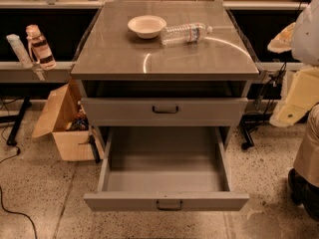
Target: Close middle drawer
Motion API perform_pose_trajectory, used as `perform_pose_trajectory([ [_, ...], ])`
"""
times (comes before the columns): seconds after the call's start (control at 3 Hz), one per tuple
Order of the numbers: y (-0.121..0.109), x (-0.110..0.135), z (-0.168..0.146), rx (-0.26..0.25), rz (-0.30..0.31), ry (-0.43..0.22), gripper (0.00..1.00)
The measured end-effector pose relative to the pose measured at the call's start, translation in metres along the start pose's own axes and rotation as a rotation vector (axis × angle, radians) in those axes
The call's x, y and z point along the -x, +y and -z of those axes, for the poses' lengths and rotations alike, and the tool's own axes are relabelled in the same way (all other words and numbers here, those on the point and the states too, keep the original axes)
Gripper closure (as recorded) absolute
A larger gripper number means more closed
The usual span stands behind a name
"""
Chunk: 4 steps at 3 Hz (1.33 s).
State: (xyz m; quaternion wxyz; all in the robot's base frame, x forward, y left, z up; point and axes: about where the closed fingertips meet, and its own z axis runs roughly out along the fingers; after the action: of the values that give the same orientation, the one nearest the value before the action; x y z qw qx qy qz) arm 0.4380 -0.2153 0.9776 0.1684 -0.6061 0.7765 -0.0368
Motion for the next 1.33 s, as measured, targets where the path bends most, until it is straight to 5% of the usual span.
perform_pose_trajectory([
  [1.0, 0.0000, 0.0001, 0.0003, -0.001, 0.000, 0.000, 0.85],
  [1.33, 0.0048, -0.0037, -0.0050, -0.006, -0.008, -0.025, 1.00],
])
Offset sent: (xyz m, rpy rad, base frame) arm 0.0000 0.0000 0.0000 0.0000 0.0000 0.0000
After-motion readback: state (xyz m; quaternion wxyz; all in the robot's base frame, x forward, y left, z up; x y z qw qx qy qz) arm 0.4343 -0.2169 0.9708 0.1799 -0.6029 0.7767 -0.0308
